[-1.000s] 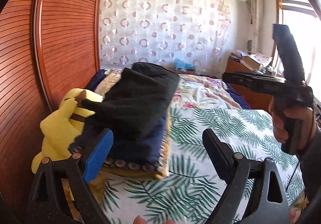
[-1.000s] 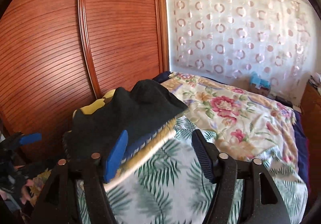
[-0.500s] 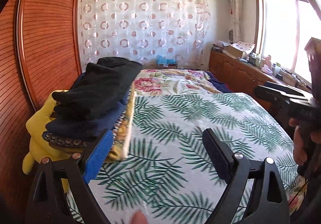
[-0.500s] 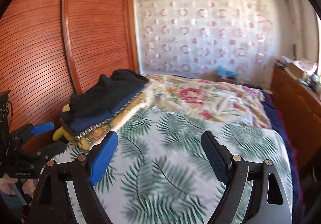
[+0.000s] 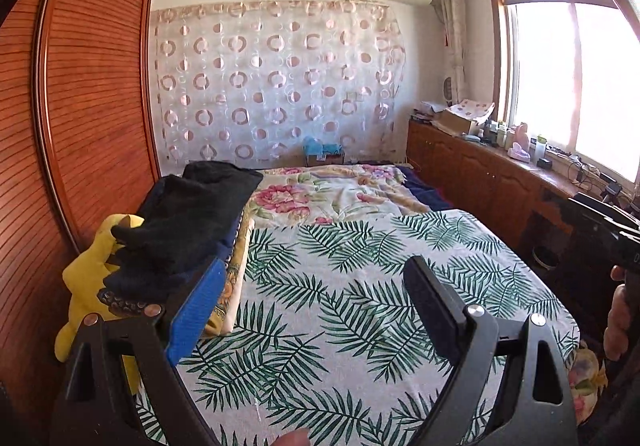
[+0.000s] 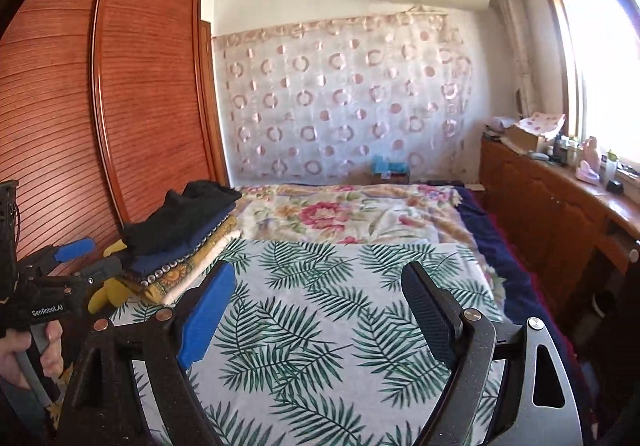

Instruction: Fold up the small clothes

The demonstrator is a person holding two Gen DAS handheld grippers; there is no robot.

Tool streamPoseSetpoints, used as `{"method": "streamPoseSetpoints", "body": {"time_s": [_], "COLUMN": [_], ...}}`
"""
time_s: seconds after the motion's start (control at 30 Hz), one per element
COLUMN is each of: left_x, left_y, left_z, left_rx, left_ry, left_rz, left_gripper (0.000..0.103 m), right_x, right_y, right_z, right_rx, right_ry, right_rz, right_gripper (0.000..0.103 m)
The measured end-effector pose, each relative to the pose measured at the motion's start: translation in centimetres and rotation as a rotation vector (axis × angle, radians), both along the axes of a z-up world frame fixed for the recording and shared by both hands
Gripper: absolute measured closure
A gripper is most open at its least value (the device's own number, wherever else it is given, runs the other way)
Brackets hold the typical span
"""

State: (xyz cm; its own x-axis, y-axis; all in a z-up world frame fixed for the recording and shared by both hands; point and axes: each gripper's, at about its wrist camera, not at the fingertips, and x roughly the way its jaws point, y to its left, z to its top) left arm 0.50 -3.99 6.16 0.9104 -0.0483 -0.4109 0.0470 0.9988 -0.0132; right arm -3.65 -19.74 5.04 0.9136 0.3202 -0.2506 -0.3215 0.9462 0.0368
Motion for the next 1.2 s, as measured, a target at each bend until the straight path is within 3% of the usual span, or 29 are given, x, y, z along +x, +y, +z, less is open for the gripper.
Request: {"method": "streamPoseSetpoints", "body": {"time_s": [0.23,1.2], "left_x": [-2.2,-2.8], "left_y": [-0.6,-0.3], "left_z": [1.6,1.3], "left_rx": [0.007,-0.005], "left_ry": [-0.049,-0.049], "left_rz": [0.006,0.029], "left_gripper": [0.012,0.012], "right_x": [-2.7,-0.1], "right_y": [0.2,-2.4], "right_z": [-0.5,-1.2], "right_rx": [0.029,0.024], "right_ry": [-0.03,-0.021], "right_rz": [-0.031,-0.017], "right_gripper": [0.017,0.017]}}
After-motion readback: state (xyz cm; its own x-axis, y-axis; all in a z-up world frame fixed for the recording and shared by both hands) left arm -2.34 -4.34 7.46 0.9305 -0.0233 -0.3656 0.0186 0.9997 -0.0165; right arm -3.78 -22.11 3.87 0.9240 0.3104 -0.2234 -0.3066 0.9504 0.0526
